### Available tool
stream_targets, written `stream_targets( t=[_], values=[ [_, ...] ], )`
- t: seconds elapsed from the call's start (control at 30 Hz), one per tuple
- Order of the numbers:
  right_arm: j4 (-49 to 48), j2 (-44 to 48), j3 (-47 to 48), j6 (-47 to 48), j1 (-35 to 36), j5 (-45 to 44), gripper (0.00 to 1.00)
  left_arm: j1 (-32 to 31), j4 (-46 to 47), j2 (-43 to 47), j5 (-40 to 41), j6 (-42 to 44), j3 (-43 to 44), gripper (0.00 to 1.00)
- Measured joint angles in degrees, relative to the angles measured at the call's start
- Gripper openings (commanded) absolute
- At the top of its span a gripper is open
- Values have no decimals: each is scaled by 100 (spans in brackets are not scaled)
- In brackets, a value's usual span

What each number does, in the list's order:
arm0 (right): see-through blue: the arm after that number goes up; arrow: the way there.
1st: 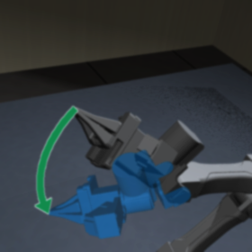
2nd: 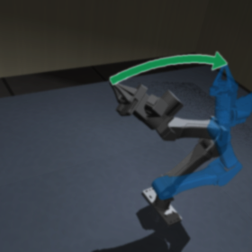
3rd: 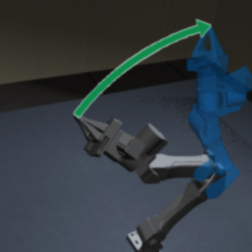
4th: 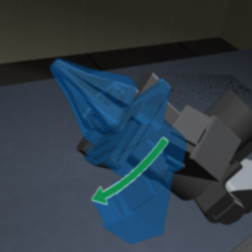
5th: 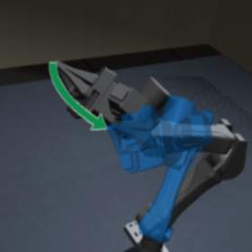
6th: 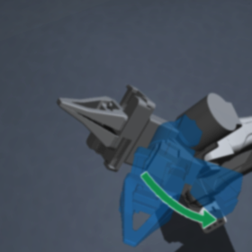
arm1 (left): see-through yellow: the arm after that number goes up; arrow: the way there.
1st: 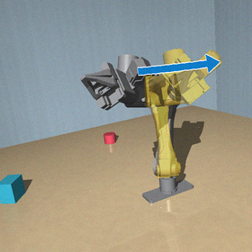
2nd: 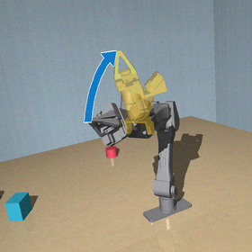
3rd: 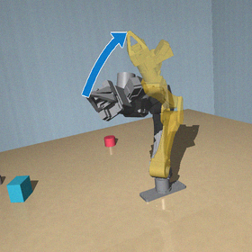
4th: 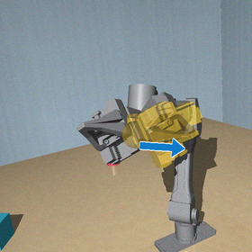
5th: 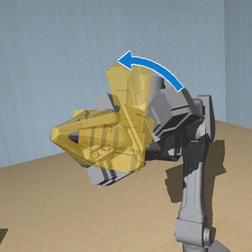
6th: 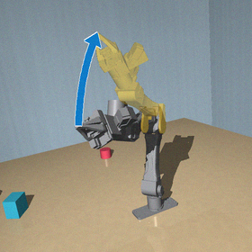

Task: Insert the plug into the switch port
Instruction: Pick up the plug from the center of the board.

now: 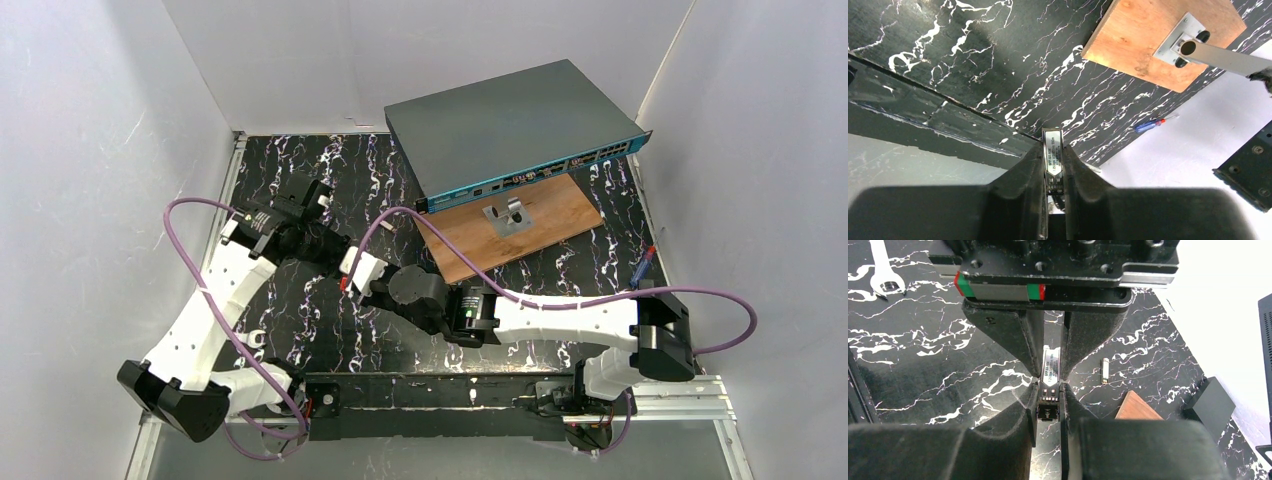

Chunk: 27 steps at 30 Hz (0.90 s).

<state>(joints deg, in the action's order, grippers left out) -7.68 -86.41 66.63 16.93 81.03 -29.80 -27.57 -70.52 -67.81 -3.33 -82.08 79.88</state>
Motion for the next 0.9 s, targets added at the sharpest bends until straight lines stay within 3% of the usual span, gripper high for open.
stream_targets(
  t=[0.17,0.43,0.67,0.9],
  values=[
    [28,11,-35,-79,0,-7,1,-2,120,160,81,179,-136,54],
    [605,531,-505,-562,-37,-57,1,-2,625,662,730,1023,-337,79],
    [1207,1475,-866,-1126,-243,-205,1,-2,1388,874,968,2387,-511,98],
    [1810,2393,-1226,-1692,-758,-313,1,-2,2201,1058,874,3705,-623,98]
  ],
)
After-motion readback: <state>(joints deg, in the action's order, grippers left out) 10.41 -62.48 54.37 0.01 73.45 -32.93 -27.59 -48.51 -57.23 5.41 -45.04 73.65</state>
